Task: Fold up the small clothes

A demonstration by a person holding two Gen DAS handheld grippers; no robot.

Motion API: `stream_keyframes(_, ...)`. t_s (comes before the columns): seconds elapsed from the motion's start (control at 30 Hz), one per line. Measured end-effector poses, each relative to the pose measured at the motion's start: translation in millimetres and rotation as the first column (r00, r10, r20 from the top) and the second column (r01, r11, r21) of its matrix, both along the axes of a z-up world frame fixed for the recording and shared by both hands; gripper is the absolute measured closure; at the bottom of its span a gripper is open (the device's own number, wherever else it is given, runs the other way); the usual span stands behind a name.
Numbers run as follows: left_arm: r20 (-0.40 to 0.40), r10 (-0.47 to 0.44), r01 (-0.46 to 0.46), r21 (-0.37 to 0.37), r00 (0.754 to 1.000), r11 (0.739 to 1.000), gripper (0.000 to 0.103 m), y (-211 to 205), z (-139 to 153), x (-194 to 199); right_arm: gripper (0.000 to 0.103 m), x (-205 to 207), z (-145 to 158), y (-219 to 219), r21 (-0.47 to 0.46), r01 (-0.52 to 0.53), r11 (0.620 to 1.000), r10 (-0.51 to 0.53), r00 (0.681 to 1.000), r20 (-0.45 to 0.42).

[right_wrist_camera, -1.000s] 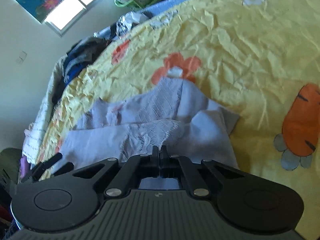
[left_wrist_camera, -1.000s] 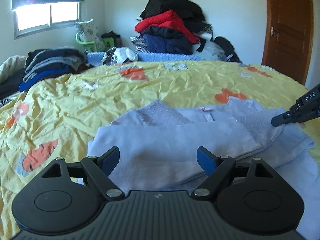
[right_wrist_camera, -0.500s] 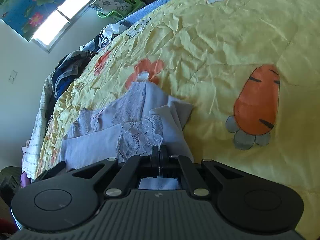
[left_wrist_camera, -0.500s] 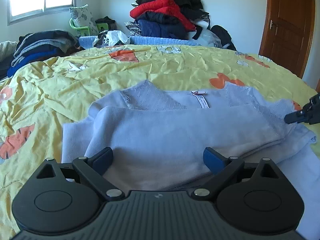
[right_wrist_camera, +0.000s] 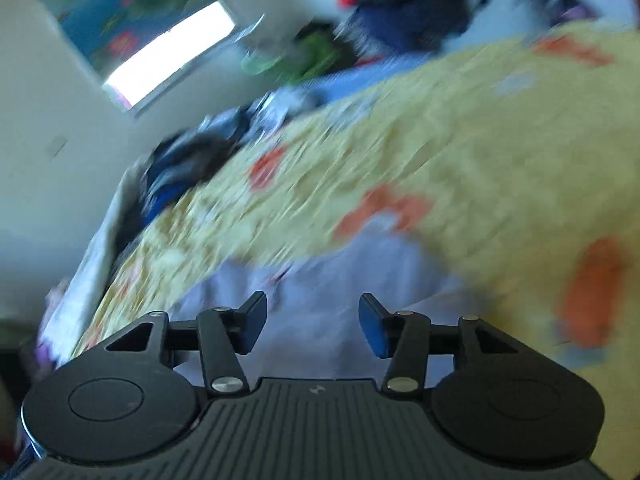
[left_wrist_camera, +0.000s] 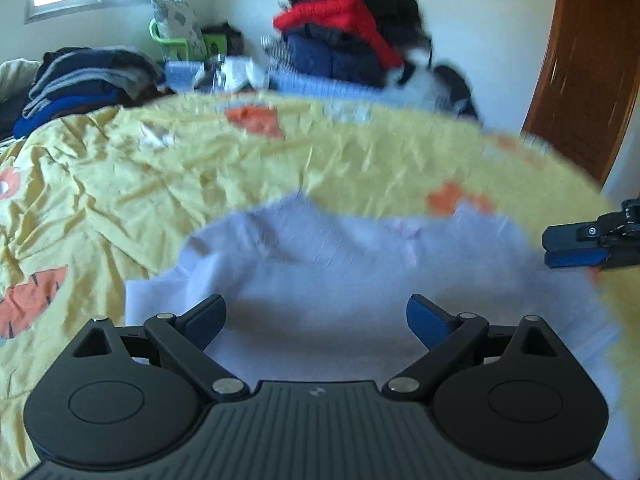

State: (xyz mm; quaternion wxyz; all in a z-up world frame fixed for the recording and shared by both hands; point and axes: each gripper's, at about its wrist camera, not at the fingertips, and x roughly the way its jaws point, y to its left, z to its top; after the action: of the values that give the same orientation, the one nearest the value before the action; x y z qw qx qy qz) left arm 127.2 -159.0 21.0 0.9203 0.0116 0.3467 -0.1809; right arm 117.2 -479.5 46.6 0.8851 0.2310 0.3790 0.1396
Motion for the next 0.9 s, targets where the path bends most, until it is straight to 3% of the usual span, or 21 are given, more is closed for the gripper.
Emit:
stream_keyframes(0.1, 0.006, 0.003, -0.003, 0.039, 1.0, 0.999, 0.003, 1, -15, 1, 0.049, 8, -24, 9, -0.117, -0.002, 0.993, -0.006, 0.997, -0.072)
stream_keyframes(0.13, 0.016, -0.005, 0.005, 0.037, 1.0, 0.999, 0.003, 2, -17, -2, 0.052, 5, -28, 8, -0.114, -0.01, 0.993, 0.003, 0.998, -0.056)
stream_keyframes(0.4, 0.006, -0.014, 0.014, 0.051, 1.0, 0.999, 0.0, 1, -14, 2, 0.052, -2, -30, 1, -0.08, -0.011, 0.997, 0.006, 0.998, -0.059)
stream_keyframes(0.5, 0.067, 0.018, -0.02, 0.031, 0.998, 0.999, 0.0, 9, 4, -25, 0.049, -14, -15, -6, -0.038, 0.023, 0.999, -0.025, 0.999, -0.047)
stream_keyframes(0.6, 0.116, -0.043, 0.046, -0.025, 0.992, 0.999, 0.0, 7, 13, -58, 0.046, -32, -3, -5, 0.036, 0.002, 0.999, -0.002, 1.0, 0.016)
stream_keyframes(0.77, 0.084, -0.088, 0.084, 0.049, 0.993, 0.995, 0.0, -13, 0, -69, 0.043, -31, -13, 13, 0.011, -0.038, 0.999, 0.038, 0.999, -0.018)
stream_keyframes(0.9, 0.034, -0.092, 0.09, 0.049, 0.995, 0.995, 0.0, -14, -13, -64, 0.044, -30, -32, 15, -0.02, -0.034, 0.999, 0.032, 0.998, -0.057)
